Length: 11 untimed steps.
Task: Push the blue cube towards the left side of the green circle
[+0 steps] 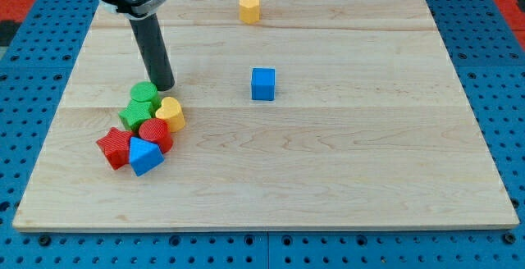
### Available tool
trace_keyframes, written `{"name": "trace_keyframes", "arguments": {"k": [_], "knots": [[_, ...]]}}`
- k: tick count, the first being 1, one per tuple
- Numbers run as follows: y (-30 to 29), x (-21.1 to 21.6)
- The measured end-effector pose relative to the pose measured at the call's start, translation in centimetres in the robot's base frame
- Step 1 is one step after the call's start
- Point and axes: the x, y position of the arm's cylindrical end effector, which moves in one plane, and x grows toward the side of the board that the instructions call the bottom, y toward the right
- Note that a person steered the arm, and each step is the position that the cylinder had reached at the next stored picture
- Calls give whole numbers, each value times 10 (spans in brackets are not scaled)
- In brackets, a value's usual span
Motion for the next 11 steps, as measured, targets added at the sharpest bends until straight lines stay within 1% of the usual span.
{"name": "trace_keyframes", "arguments": {"k": [1, 2, 3, 4, 6, 7, 8, 11], "knots": [[-5, 1], [12, -4], [34, -38], [62, -54], [239, -73], [272, -31], [255, 3], [111, 2]]}}
